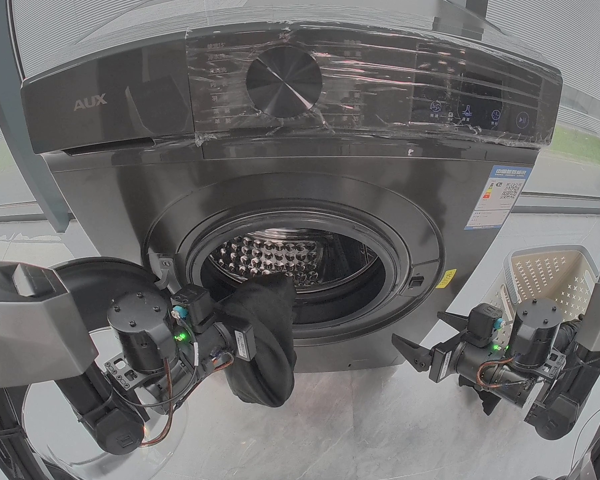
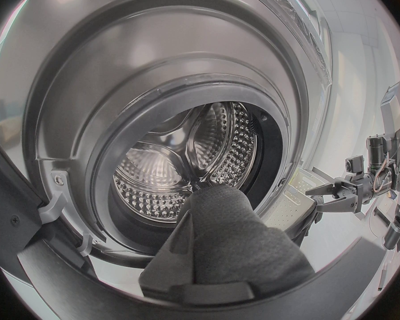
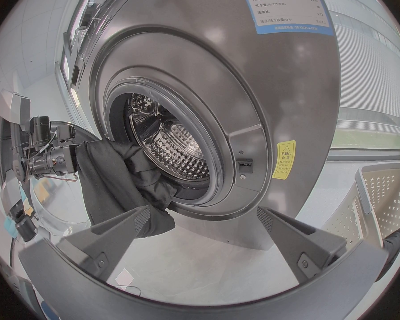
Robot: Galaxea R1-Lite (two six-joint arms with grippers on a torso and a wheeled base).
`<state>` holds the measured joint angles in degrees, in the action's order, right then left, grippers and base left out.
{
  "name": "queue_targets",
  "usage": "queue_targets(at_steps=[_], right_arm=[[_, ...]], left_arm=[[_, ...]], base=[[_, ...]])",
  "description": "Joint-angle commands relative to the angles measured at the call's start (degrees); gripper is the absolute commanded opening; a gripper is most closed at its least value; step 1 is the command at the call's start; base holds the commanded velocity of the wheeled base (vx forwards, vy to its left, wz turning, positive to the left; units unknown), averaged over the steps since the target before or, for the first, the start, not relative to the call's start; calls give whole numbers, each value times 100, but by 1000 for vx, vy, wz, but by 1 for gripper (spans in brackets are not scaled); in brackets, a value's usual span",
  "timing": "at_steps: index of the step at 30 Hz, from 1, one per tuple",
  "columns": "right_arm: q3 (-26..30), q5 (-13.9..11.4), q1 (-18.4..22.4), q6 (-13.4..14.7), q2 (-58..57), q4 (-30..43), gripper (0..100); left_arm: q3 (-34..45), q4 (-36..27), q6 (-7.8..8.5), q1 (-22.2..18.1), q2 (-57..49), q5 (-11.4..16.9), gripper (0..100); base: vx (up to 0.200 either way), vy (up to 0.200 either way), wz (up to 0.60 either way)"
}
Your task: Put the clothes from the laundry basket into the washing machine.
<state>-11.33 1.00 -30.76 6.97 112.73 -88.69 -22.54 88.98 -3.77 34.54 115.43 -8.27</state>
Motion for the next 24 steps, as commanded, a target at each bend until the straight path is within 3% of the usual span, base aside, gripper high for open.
queue_targets(at_steps=[1, 5, 7, 14, 20, 24], right_arm=[[-28, 14, -97, 6, -23, -8, 100], [-19, 14, -255, 6, -31, -8, 100], [-10, 14, -317, 15, -31, -8, 100], [60, 41, -730, 23, -31, -8, 100], [60, 32, -774, 23, -75, -8, 100], [69, 32, -774, 23, -75, -8, 100]], left_arm=[[-31, 32, -19, 88, -30, -8, 0], [-383, 14, -54, 132, 129, 36, 0], [-506, 23, 8, 150, 331, 79, 0], [-1631, 14, -177, 167, 1175, 194, 0], [-2694, -21, -300, 97, 1799, 88, 0], [-3151, -82, -282, -35, 2133, 18, 0]], base=[[0, 0, 0], [0, 0, 0], [0, 0, 0], [0, 0, 0], [0, 0, 0], [0, 0, 0]])
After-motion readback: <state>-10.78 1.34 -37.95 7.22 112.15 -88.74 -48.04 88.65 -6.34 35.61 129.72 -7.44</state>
